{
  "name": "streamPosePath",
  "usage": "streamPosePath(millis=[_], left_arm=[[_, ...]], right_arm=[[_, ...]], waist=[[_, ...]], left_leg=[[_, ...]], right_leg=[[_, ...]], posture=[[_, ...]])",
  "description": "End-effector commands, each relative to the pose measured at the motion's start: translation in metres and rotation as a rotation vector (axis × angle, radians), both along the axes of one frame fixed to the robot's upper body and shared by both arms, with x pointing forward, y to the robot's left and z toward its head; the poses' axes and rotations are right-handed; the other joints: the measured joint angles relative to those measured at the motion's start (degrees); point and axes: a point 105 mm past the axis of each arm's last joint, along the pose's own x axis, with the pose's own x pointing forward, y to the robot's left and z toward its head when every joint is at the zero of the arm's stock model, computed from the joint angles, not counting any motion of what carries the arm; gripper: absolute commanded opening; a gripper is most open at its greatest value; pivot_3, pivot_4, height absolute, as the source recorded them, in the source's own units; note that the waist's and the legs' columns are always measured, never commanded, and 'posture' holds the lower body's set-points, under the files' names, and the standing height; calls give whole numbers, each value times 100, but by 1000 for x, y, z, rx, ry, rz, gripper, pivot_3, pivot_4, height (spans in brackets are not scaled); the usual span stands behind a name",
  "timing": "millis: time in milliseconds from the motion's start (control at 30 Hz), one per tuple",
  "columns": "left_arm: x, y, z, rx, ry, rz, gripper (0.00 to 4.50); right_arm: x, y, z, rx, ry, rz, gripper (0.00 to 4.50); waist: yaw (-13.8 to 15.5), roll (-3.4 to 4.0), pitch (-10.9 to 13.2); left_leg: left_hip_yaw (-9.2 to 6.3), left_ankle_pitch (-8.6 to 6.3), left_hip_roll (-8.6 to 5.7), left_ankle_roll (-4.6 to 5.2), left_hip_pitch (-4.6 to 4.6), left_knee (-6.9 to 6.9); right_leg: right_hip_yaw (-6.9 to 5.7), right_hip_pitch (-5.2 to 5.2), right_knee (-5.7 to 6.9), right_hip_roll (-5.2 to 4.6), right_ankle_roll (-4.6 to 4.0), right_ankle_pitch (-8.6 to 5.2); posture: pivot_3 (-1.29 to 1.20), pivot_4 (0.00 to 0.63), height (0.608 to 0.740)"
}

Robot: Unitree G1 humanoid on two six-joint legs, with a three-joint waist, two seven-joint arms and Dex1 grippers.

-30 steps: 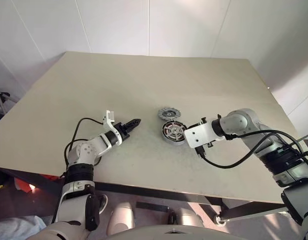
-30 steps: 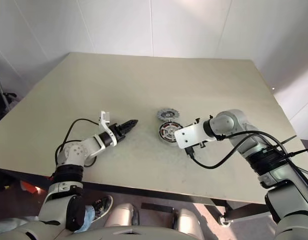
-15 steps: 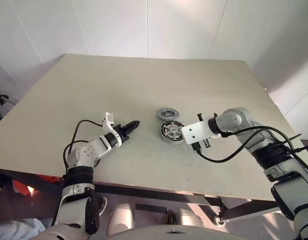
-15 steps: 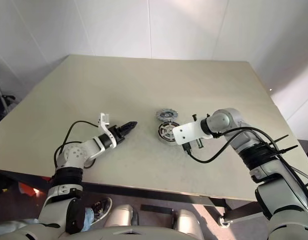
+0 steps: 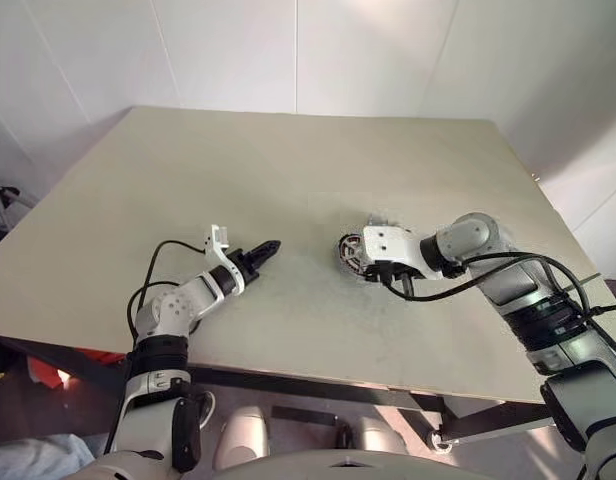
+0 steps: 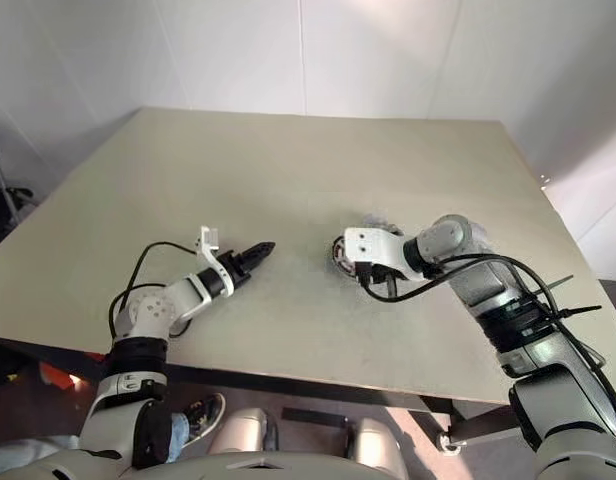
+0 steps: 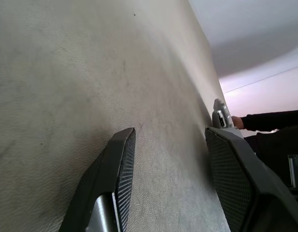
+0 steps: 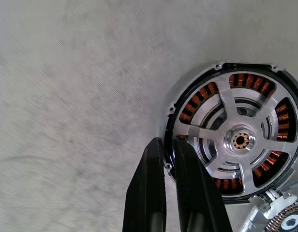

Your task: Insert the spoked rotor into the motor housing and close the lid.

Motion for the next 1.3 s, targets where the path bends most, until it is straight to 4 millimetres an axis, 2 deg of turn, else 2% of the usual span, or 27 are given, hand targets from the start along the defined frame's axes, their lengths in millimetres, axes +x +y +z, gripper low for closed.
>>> streamPosePath(millis=[33, 133, 233, 433, 633, 700, 733, 867, 900, 1100, 1233, 1300], left_arm=[[-2, 0, -6, 13, 14, 15, 2437], [-3, 0, -6, 14, 13, 19, 2437], [-1, 3, -3, 21, 2, 27, 2437], [-1, 11, 0, 34, -8, 44, 2437], [-4, 14, -1, 42, -10, 50, 2437], [-3, 14, 0, 45, -12, 51, 2437], [-3, 14, 0, 46, -12, 51, 2437], [-2, 12, 0, 54, -15, 43, 2437], [-2, 12, 0, 56, -15, 40, 2437], [0, 6, 1, 64, -24, 5, 2437], [-1, -3, 6, 75, -64, -42, 2437], [-1, -5, 8, 75, -78, -58, 2437]], right_arm=[[-16, 28, 47, 180, 53, -26, 4], [-23, 52, 53, 261, 145, -90, 4], [-13, 63, 41, 276, 204, -214, 4], [10, 63, 6, 223, 232, -432, 4], [15, 65, 4, 227, 236, -474, 4], [17, 66, 5, 235, 238, -482, 703], [17, 67, 6, 238, 234, -480, 902], [10, 70, 21, 278, 221, -438, 2270], [9, 70, 26, 289, 224, -438, 2270], [3, 56, 50, 379, 245, -519, 2270], [11, 23, 52, 462, 297, -764, 2270], [14, 5, 49, 597, 394, -869, 2270]], waist=[[0, 3, -1], [-3, 3, -1], [9, 2, -2], [15, 1, -1], [35, 0, -2], [33, 0, -2], [31, 0, -2], [23, 0, -2], [25, 0, -1], [39, 0, -1], [48, 0, -2], [67, -2, -3]], left_leg=[[0, 1, 3, -2, -1, 0], [0, 4, 5, -10, 8, -2], [-1, -4, 2, -31, 25, -7], [-1, 11, -6, -61, 26, -29], [-1, 22, -10, -79, 36, -67], [-1, 22, -10, -79, 37, -67], [-1, 22, -10, -79, 38, -67], [-2, 25, -9, -84, 42, -69], [-1, 26, -9, -86, 43, -71], [-2, 29, -10, -91, 44, -83], [-2, 29, -13, -91, 44, -84], [-2, 29, -13, -92, 44, -84]], right_leg=[[0, -2, 3, 2, 0, 0], [0, 3, 4, 3, 0, 0], [2, 16, 2, 3, 2, -1], [4, 22, -25, 2, 4, 0], [4, 23, -39, 2, 4, 0], [4, 24, -40, 2, 4, 0], [4, 24, -40, 3, 4, 0], [5, 25, -38, 3, 5, 0], [4, 25, -38, 3, 5, 0], [4, 22, -39, 4, 5, 0], [6, 24, -42, 4, 6, 0], [6, 23, -42, 3, 6, -1]], posture=[[0, 0, 740], [0, 0, 740], [0, 0, 740], [0, 0, 740], [0, 0, 740], [0, 0, 740], [0, 0, 740], [0, 0, 740], [0, 0, 740], [0, 0, 740], [0, 0, 740], [0, 0, 740]])
